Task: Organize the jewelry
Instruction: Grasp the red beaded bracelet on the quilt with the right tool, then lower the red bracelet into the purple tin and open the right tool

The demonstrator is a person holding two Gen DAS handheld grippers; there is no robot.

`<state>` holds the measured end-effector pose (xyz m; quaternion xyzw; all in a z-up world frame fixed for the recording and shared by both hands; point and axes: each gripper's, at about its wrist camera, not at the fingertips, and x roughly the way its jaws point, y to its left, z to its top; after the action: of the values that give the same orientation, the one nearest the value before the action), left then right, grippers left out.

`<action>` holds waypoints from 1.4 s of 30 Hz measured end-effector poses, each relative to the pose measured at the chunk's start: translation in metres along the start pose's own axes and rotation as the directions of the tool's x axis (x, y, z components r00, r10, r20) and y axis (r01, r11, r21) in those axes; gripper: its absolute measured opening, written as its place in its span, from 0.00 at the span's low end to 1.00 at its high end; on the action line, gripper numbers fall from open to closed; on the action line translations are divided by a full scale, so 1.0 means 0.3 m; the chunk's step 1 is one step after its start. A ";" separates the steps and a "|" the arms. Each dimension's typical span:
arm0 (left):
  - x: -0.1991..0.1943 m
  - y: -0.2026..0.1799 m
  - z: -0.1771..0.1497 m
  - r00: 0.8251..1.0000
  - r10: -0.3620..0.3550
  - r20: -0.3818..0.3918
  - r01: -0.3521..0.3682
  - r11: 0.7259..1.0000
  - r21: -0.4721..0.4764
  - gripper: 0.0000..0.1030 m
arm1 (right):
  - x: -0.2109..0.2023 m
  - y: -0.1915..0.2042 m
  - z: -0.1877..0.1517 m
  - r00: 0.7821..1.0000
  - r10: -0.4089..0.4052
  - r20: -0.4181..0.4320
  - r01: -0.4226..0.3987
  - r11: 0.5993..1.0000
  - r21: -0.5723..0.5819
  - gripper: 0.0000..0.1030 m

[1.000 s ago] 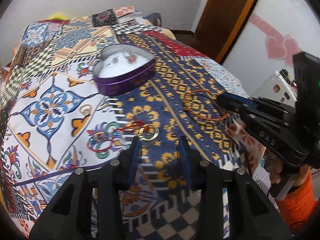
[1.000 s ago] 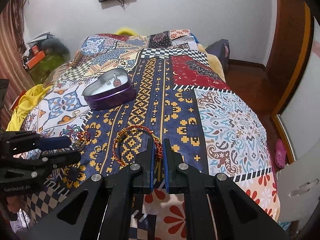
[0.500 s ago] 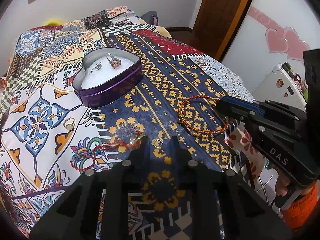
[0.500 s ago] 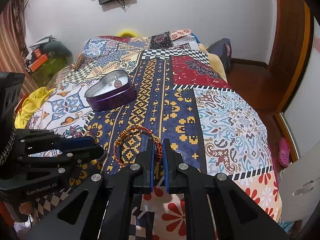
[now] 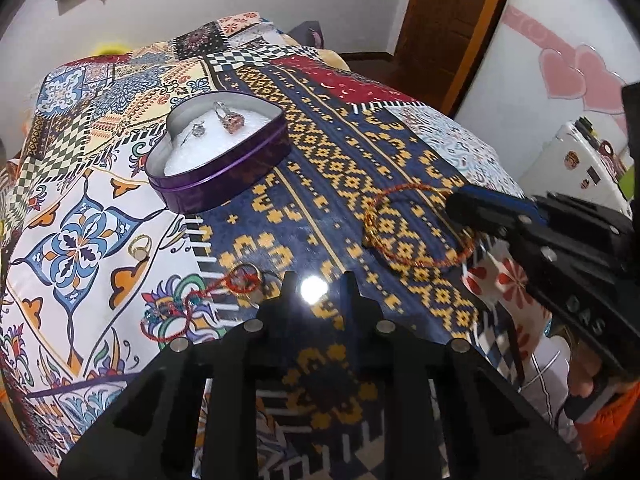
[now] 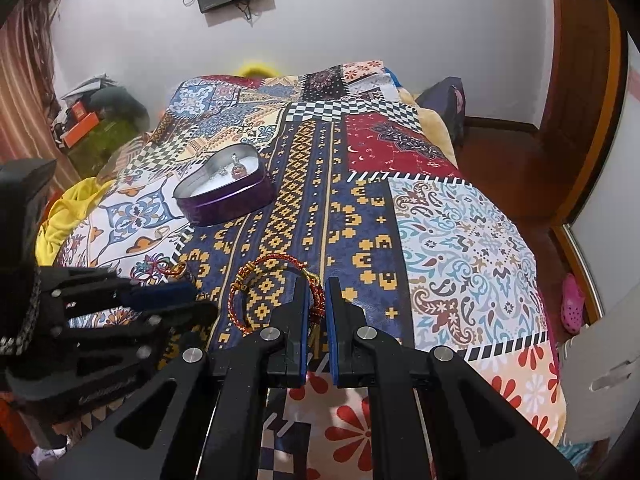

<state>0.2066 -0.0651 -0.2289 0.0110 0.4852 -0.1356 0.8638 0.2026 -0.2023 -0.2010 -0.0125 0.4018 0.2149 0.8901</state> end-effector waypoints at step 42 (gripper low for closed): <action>-0.251 0.197 0.128 0.965 0.070 0.252 -0.055 0.996 -0.065 0.09 | 0.033 0.143 0.255 0.989 0.047 0.141 -0.037 0.996 -0.076 0.07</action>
<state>0.2160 0.0028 -0.1517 -0.0158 0.3737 -0.0945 0.9226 0.2460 -0.1447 -0.1500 -0.0212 0.3293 0.2485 0.9107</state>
